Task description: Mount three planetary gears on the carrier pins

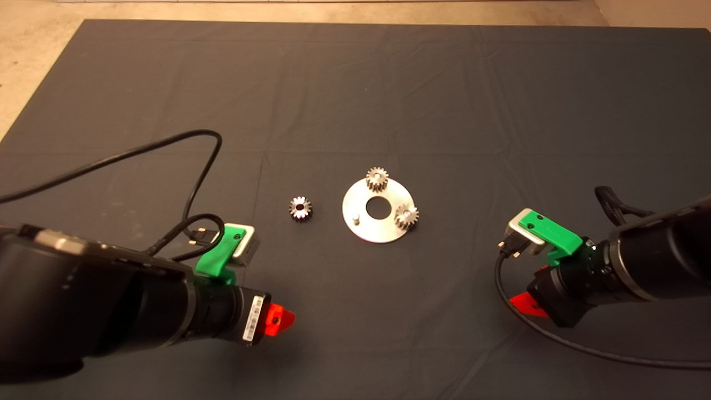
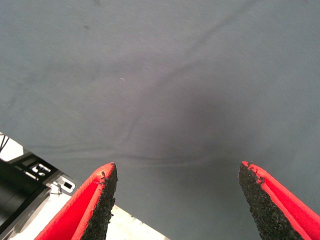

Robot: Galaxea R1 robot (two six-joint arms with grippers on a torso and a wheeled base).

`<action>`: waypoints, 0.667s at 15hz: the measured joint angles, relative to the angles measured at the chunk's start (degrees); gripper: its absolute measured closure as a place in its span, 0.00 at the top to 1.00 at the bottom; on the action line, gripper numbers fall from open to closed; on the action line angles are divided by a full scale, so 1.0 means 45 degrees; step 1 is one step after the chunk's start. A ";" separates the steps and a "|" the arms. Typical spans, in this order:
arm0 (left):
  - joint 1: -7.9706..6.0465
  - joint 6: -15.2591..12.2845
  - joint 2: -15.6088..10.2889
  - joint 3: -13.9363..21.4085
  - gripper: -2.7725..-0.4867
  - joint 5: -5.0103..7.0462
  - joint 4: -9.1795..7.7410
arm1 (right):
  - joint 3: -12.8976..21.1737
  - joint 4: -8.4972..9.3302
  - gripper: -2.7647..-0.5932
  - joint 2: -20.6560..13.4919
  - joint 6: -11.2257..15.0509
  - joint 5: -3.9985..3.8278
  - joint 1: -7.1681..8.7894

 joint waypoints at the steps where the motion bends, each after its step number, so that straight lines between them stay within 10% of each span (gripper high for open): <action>1: 0.0003 0.0416 -0.0054 0.0000 0.99 -0.0008 0.0287 | 0.0030 -0.0005 0.55 -0.0222 -0.0001 0.0005 0.0000; 10: 0.0014 0.4238 -0.1342 -0.0050 0.99 0.0005 0.2347 | 0.0098 0.0035 0.55 -0.1145 -0.0007 -0.0019 0.0000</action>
